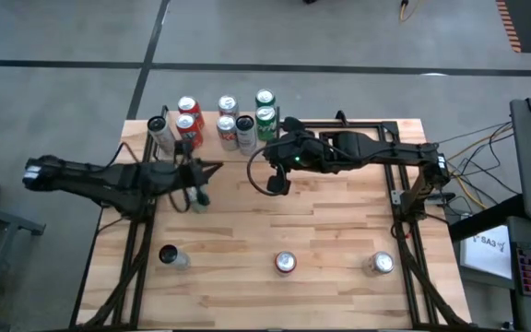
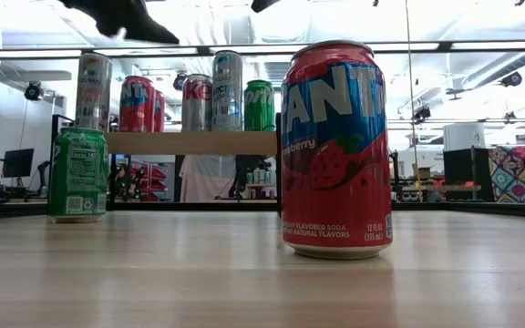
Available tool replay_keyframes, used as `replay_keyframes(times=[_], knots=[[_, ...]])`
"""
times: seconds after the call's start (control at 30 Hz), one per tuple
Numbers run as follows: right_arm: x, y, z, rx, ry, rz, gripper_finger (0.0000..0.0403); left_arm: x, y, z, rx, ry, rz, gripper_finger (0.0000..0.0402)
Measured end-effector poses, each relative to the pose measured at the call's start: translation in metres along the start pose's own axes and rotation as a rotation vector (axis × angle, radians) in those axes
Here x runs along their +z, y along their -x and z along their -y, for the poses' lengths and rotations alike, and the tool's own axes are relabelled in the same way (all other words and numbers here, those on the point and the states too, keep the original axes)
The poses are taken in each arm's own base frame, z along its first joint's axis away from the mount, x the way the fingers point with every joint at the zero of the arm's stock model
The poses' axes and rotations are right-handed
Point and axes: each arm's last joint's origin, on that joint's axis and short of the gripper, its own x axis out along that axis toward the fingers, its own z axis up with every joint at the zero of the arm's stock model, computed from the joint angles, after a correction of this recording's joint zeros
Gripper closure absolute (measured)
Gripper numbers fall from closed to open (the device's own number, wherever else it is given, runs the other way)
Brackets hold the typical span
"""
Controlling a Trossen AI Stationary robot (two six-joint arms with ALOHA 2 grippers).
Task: Place canned beverage on shelf
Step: Adjust the silver soda can on the shelf
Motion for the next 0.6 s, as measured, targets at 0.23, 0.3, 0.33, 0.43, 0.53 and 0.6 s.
replay_keyframes(times=[0.23, 0.3, 0.33, 0.43, 0.53, 0.6], knots=[[-0.001, -0.001, -0.001, 0.001, -0.007, -0.009, 0.0394, -0.022, -0.029, -0.022, 0.030, 0.018, -0.100, 0.0401], [-0.001, -0.001, -0.001, 0.000, -0.009, -0.009, 0.0394, -0.025, -0.036, -0.026, 0.035, 0.032, -0.107, 0.0401], [-0.001, -0.001, -0.001, 0.001, -0.011, -0.009, 0.0394, -0.027, -0.039, -0.028, 0.046, 0.034, -0.119, 0.0401], [-0.001, -0.001, 0.000, 0.000, -0.016, -0.009, 0.0394, -0.030, -0.046, -0.030, 0.069, 0.035, -0.138, 0.0401], [-0.001, -0.001, -0.001, 0.000, -0.016, -0.009, 0.0394, -0.030, -0.052, -0.031, 0.083, 0.042, -0.130, 0.0401], [-0.001, -0.001, 0.000, 0.000, -0.019, -0.010, 0.0394, -0.029, -0.056, -0.031, 0.097, 0.048, -0.122, 0.0401]])
